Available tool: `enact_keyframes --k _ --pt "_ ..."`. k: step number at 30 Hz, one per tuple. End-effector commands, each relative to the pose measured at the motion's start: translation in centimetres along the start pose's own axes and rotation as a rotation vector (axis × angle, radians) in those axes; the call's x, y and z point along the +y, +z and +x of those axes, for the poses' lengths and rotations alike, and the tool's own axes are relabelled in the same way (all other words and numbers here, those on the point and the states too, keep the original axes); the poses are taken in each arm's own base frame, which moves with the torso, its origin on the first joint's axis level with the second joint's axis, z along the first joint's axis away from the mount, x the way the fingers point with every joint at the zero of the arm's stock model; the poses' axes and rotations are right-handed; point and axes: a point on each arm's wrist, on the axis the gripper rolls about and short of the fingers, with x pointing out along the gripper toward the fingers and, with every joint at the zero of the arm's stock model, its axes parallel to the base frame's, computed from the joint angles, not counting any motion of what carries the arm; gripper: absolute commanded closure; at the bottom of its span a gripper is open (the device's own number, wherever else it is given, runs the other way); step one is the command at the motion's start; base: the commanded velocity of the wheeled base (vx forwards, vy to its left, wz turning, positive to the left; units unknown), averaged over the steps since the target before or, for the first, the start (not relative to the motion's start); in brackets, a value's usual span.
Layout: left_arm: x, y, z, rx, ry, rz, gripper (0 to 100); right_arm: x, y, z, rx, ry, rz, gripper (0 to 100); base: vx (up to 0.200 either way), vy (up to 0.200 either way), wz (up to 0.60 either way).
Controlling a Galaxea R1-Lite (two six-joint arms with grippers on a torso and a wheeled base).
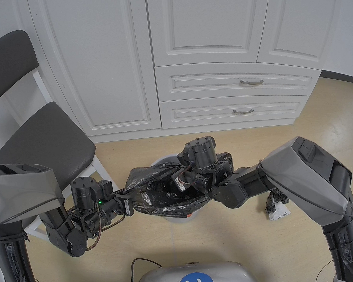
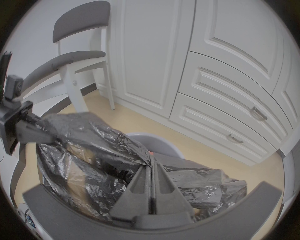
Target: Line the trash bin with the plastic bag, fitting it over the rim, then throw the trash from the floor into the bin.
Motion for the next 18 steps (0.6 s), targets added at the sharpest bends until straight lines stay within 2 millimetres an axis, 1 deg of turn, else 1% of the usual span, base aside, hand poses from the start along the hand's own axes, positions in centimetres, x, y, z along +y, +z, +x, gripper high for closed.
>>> enact_keyframes --k 1,5,6,7,9,12,13,14,15,17,18 --pt "0.0 -0.1 -0.5 0.011 -0.002 0.003 0 -0.6 0.5 -0.2 -0.01 -0.016 0.013 100 0.0 0.0 0.0" --pt "0.6 0.6 -1.6 0.009 0.017 0.046 0 -0.7 0.6 -0.2 -0.013 -0.016 0.031 100 0.0 0.0 0.0" --pt "0.6 0.6 -1.6 0.009 0.017 0.046 0 -0.7 0.6 -0.2 -0.013 -0.016 0.031 100 0.0 0.0 0.0" --pt "0.9 1.3 -2.7 -0.011 0.03 0.087 0 -0.7 0.7 -0.3 -0.017 -0.019 0.035 100 0.0 0.0 0.0" --pt "0.9 2.1 -3.9 -0.027 0.035 0.124 0 -0.9 0.7 -0.2 -0.016 -0.021 0.04 100 0.0 0.0 0.0" --pt "0.3 2.6 -5.8 -0.032 0.015 0.174 0 -1.3 0.9 -0.2 -0.023 -0.029 0.044 100 0.0 0.0 0.0" --pt "-0.1 2.6 -6.2 -0.031 -0.006 0.19 0 -1.3 1.3 -0.2 -0.037 -0.032 0.05 100 0.0 0.0 0.0" --pt "-0.2 2.6 -6.2 -0.031 -0.009 0.192 0 -1.4 1.4 -0.2 -0.04 -0.032 0.051 100 0.0 0.0 0.0" --pt "-0.9 2.6 -6.6 -0.031 -0.043 0.208 0 -1.5 2.1 0.1 -0.068 -0.038 0.059 100 0.0 0.0 0.0" --pt "-0.9 2.6 -6.6 -0.031 -0.043 0.208 0 -1.5 2.1 0.1 -0.068 -0.038 0.059 100 0.0 0.0 0.0" --pt "-1.6 2.6 -6.6 -0.034 -0.065 0.218 0 -1.5 3.2 0.6 -0.113 -0.049 0.072 100 0.0 0.0 0.0"
